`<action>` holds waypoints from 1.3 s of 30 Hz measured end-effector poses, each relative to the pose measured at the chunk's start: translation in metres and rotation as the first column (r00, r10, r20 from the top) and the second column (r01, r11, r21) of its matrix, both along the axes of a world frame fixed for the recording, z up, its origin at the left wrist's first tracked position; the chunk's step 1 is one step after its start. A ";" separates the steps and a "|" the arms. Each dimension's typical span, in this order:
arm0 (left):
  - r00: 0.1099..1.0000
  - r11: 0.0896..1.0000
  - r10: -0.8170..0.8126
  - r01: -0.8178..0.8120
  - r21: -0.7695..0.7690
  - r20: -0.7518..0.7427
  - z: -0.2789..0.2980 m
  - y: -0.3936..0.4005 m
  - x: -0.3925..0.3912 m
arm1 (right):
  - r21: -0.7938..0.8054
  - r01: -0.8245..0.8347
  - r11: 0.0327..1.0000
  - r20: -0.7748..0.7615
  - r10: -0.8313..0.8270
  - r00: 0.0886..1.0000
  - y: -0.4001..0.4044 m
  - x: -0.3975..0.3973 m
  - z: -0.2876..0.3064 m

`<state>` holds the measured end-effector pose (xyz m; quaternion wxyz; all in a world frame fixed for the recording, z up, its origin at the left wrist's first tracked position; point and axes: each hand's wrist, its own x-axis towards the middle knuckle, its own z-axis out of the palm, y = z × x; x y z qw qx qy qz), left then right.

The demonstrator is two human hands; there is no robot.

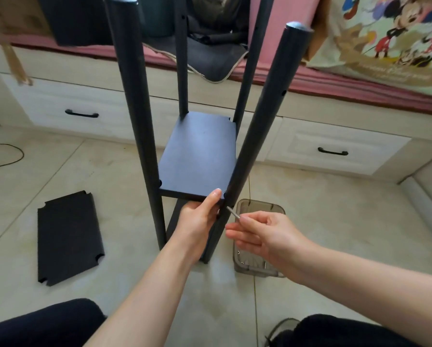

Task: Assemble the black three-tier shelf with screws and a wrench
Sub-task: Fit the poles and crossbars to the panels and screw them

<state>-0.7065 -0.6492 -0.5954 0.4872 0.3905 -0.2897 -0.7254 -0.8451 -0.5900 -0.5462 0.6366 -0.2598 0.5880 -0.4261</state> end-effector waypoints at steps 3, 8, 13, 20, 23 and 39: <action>1.000 1.000 -0.005 0.005 -0.013 -0.006 0.000 0.001 0.001 | -0.007 0.002 1.000 -0.009 -0.002 1.000 -0.002 0.000 0.002; 1.000 1.000 -0.017 0.016 -0.023 -0.015 0.000 0.003 0.003 | 0.008 0.017 1.000 -0.029 -0.017 0.999 -0.001 -0.005 0.003; 0.999 0.999 -0.036 0.037 -0.040 0.015 0.000 0.003 0.004 | 0.005 0.052 0.999 -0.018 -0.052 0.999 -0.002 -0.012 0.003; 0.999 0.998 -0.049 0.048 -0.046 -0.013 -0.002 0.004 0.005 | -0.015 0.060 0.998 0.077 -0.059 0.995 -0.001 -0.006 0.000; 0.998 0.997 -0.056 0.055 -0.047 -0.009 -0.003 0.003 0.005 | -0.022 0.033 0.999 0.090 -0.031 0.995 -0.004 -0.002 -0.002; 0.999 0.998 -0.045 0.045 -0.032 -0.003 -0.003 0.004 0.004 | -0.150 -0.166 0.975 -0.332 0.109 0.937 -0.025 -0.006 -0.006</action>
